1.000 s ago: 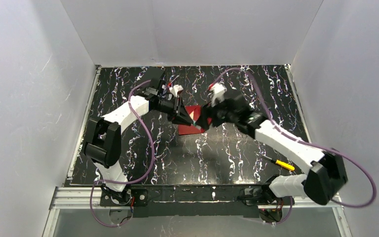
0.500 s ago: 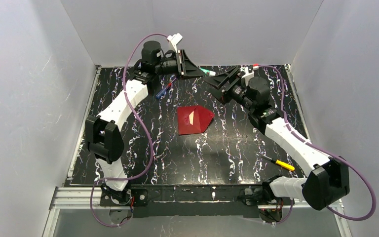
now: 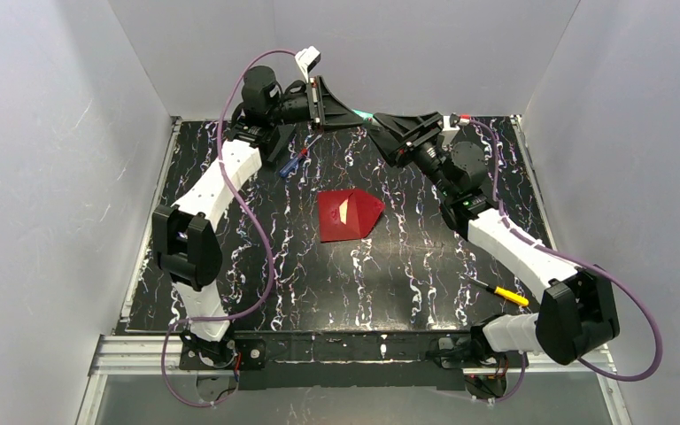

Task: Place the letter into the envelope and seal it

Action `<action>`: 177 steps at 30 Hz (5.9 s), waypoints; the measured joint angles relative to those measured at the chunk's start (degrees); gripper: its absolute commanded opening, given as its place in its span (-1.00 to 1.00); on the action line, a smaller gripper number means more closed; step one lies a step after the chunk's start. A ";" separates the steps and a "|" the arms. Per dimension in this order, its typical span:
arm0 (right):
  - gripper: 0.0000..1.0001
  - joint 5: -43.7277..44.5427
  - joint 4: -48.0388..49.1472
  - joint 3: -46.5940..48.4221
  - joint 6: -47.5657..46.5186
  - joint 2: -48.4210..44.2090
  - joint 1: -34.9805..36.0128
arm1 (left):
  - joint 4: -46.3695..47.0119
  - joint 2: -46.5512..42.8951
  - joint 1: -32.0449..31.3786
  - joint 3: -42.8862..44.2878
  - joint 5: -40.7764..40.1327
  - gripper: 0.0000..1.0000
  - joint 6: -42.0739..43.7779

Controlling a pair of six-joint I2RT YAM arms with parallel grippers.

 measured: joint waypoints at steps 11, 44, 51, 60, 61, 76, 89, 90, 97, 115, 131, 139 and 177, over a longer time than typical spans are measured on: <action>0.04 -2.82 -3.10 4.70 -2.14 2.78 -1.90 | 2.29 0.00 1.92 0.00 4.74 -1.00 0.11; -0.97 -14.93 -12.28 11.85 -12.79 6.84 -2.36 | 3.26 -0.04 2.38 -2.12 5.31 -0.46 -0.37; -0.97 -15.58 -12.94 11.85 -12.79 7.69 -2.40 | 3.93 -0.13 2.45 -3.61 6.19 -0.31 -0.46; -0.97 -15.61 -12.87 11.85 -12.76 8.90 -2.43 | 3.30 -0.57 2.38 -7.06 7.82 -0.17 0.50; -0.97 -15.72 -12.90 11.85 -12.76 9.07 -2.43 | 3.28 -0.59 2.38 -7.06 7.85 -0.14 0.50; -0.97 -18.38 -13.35 11.87 -12.72 9.64 -2.49 | 3.43 -0.57 2.40 -7.04 7.98 -1.00 -0.42; -0.97 -30.29 -9.81 13.07 -17.22 11.58 -5.95 | 3.91 -0.59 2.38 -7.06 10.03 -1.00 -0.13; -0.97 -31.54 -9.31 13.18 -17.66 11.89 -6.12 | 3.87 -0.59 2.38 -7.15 10.43 -1.00 -0.11; -0.97 -39.74 -5.92 13.49 -21.44 13.77 -7.08 | 4.26 -0.59 2.38 -8.66 13.09 -1.00 -0.92; -0.97 -53.96 -28.33 21.79 -59.87 11.72 -11.87 | 6.62 -1.81 11.87 -12.31 14.99 -1.00 -9.73; -0.93 2.19 -74.69 12.92 -77.50 15.06 -11.56 | 3.63 -2.56 10.16 -24.44 7.63 -1.00 -4.52; -0.82 10.23 -74.38 7.98 -78.42 21.14 -11.52 | -27.08 -4.87 5.14 -19.08 -6.56 -1.00 20.85; 0.54 7.54 -66.77 11.76 -86.47 5.01 -6.32 | -51.12 -4.22 -0.46 -17.00 -12.13 -1.00 38.97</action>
